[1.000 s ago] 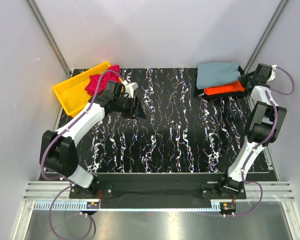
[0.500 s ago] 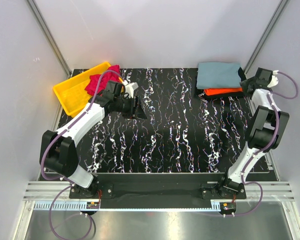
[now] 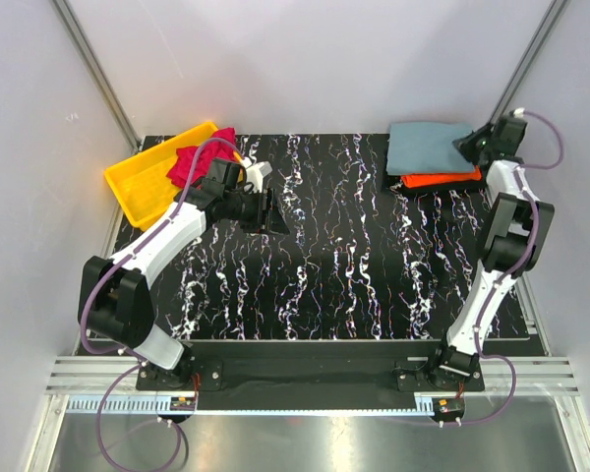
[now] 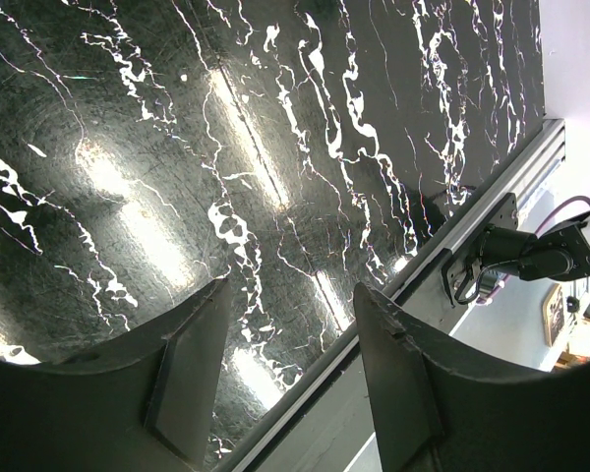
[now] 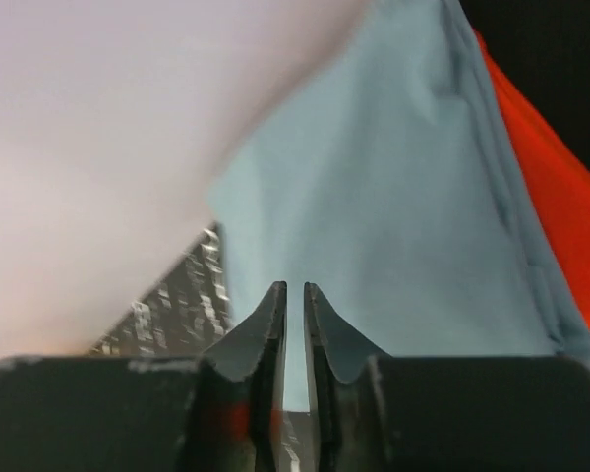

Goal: Fold and stack the t-shirts
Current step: Neatly place the folded tshirt to the corner, then reset both grippers

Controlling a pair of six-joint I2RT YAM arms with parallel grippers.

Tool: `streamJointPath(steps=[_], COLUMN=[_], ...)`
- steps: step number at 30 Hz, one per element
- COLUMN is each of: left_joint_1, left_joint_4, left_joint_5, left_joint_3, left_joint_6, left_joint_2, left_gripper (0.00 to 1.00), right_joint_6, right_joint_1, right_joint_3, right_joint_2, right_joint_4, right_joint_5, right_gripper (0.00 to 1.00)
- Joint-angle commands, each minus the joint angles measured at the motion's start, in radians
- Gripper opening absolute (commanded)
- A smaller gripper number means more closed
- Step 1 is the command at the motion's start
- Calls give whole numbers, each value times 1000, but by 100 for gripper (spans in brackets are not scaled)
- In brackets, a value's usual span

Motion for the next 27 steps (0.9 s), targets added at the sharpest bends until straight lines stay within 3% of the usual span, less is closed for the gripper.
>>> streamJointPath(steps=[1, 4, 11, 15, 21, 22, 23, 24, 27], left_joint_1=[-1, -1, -3, -3, -1, 5, 10, 17, 20], left_joint_4=[35, 34, 34, 34, 38, 41, 55, 64, 84], left_joint_5=[10, 11, 11, 2, -73, -81, -82, -75, -105], left_joint_3=[-2, 0, -2, 4, 41, 53, 61, 67, 89], left_joint_6=[2, 2, 1, 7, 50, 50, 47, 30, 13], left_joint_2=[7, 16, 18, 0, -104, -121, -141, -183, -290], left_gripper=[58, 59, 59, 59, 60, 60, 60, 61, 61], right_joint_6=[-30, -29, -64, -46, -13, -21, -35, -43, -61], right_joint_1=[-11, -29, -48, -52, -10, 6, 23, 58, 134], right_joint_3=[-47, -128, -128, -124, -237, -251, -269, -312, -416], right_joint_2=[54, 48, -5, -97, -365, -407, -448, -535, -718], right_joint_4=[37, 122, 143, 100, -96, -173, -211, -244, -342], right_joint_5=[-41, -30, -29, -43, -20, 2, 17, 29, 11], right_gripper=[16, 15, 20, 31, 56, 81, 95, 100, 100])
